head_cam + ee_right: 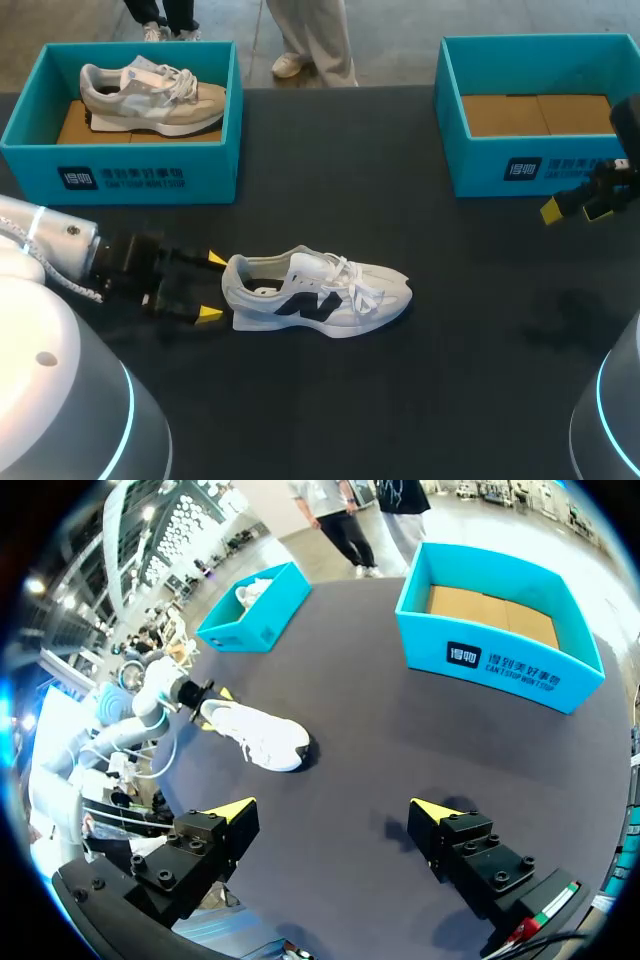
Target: Take the shoe out of the shoebox, open the shoe tongue, remove and reinsert the insole, then place the shoe into the shoebox
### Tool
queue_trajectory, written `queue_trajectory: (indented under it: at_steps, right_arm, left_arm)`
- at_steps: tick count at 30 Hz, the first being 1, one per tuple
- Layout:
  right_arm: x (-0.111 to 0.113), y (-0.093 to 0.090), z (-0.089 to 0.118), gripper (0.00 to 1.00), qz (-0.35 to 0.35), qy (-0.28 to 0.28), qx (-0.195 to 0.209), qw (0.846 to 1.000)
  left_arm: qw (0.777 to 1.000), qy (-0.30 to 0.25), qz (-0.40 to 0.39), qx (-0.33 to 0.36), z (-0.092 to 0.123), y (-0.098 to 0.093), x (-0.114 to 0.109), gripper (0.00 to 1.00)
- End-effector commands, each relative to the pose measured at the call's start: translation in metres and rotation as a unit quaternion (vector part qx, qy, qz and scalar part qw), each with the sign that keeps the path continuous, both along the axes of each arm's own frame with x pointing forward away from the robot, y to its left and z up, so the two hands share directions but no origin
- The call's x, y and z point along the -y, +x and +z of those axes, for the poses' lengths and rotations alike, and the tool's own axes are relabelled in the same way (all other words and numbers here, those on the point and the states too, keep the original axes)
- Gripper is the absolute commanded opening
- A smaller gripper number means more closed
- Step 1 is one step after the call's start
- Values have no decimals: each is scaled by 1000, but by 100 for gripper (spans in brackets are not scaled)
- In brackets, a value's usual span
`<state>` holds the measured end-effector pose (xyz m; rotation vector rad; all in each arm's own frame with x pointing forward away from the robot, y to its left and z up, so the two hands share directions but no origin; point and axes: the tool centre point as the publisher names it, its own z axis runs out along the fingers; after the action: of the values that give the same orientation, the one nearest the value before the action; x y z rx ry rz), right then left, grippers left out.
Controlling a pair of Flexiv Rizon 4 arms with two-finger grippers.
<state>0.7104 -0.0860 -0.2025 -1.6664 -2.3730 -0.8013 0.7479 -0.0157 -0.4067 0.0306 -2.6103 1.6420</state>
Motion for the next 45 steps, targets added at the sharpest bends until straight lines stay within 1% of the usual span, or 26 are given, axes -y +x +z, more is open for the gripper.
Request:
queue_trajectory:
  at_steps: [1,11,14,18,26,36,45]
  right_arm:
    - [-1,0,-1,100,0,-1,-1,1000]
    - [-1,0,-1,100,0,-1,-1,1000]
    - [-1,0,-1,100,0,-1,-1,1000]
    - [-1,0,-1,100,0,-1,-1,1000]
    - [-1,0,-1,100,0,-1,-1,1000]
    - [-1,0,-1,100,0,-1,-1,1000]
    - [-1,0,-1,100,0,-1,-1,1000]
  left_arm:
    - [1000,2,1,1,1,-2,0,100]
    - [1000,2,1,1,1,-2,0,100]
    - [1000,10,5,8,0,-2,-6,100]
    - [1000,8,13,12,0,-3,-7,100]
    - [1000,18,10,13,-3,-6,6,100]
    - [1000,21,6,10,-8,-4,28,100]
    - [1000,16,5,6,-12,0,37,100]
